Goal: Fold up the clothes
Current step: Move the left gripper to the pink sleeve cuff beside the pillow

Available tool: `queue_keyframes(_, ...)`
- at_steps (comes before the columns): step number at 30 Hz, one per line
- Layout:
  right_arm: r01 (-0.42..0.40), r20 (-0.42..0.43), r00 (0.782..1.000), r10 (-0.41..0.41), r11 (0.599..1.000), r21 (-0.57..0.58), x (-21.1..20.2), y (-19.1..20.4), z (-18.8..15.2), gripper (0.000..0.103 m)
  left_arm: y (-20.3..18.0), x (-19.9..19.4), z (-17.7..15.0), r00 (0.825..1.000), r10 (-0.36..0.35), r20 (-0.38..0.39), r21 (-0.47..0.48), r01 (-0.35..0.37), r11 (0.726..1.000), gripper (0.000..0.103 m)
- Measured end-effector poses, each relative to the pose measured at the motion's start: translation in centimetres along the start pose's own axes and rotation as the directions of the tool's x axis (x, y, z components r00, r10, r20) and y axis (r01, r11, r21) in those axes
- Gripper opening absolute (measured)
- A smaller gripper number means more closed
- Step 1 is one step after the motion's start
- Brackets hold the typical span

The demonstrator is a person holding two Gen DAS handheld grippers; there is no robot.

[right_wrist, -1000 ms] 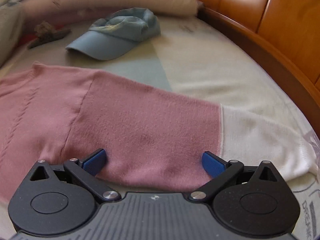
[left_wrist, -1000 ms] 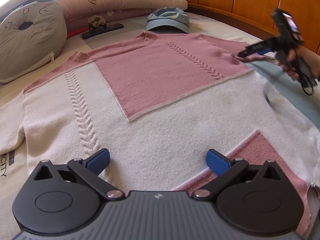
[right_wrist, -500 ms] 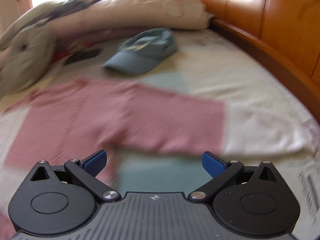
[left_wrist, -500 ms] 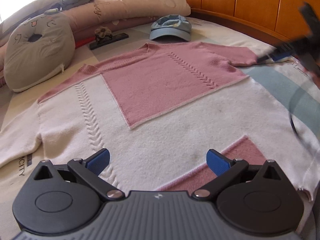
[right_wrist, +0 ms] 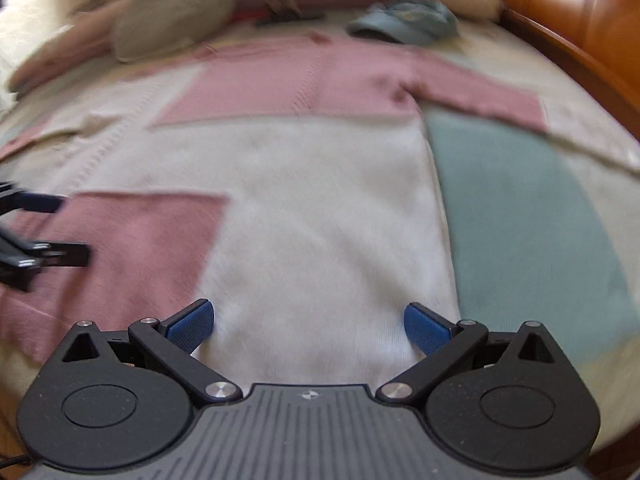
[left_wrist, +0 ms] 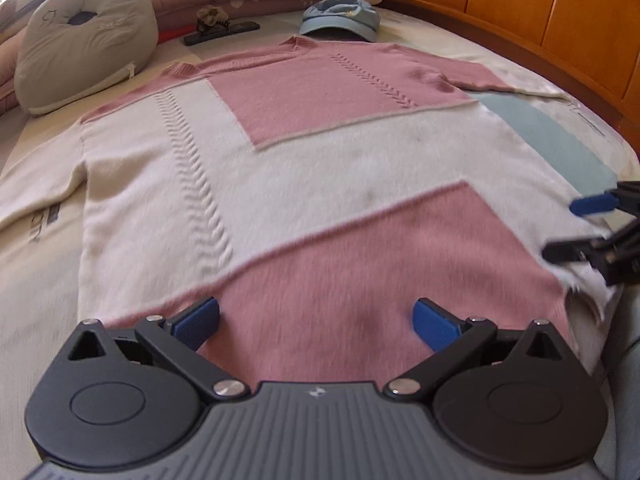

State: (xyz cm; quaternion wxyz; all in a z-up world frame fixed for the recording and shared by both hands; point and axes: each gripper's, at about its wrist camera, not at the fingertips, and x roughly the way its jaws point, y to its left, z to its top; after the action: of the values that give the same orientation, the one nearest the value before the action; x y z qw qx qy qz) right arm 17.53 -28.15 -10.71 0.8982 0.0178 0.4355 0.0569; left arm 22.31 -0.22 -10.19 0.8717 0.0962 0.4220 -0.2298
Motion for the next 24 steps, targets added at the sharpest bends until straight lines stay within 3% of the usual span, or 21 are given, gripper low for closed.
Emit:
queue_keyframes(4,0.034,0.08,0.996,-0.037,0.999,0.033,-0.1,0.2,-1.3,0.103,0.5,-1.2,-1.2,1.0,-0.023,0.011,-0.011,0.023,1.0,0.102)
queue_keyframes(10,0.068,0.038,0.997,-0.07,0.996,0.059,0.3,0.5,-0.4,0.103,0.8,-2.4,0.0,0.995,-0.075,0.068,-0.061,0.079,0.995,0.102)
queue_keyframes(13,0.086,0.038,0.995,-0.088,0.994,0.074,0.3,0.7,-0.5,0.103,0.1,-1.6,-0.4,0.995,-0.099,0.034,-0.055,0.101,0.993,0.102)
queue_keyframes(16,0.102,0.037,0.994,-0.106,0.991,0.088,0.4,0.9,-0.5,0.103,-0.4,-1.7,-1.7,0.997,-0.07,0.03,-0.032,0.071,0.997,0.102)
queue_keyframes(24,0.115,0.043,0.992,-0.12,0.988,0.1,0.4,1.0,-0.5,0.103,0.5,-2.9,-1.7,0.992,-0.114,0.06,-0.094,0.119,0.988,0.102)
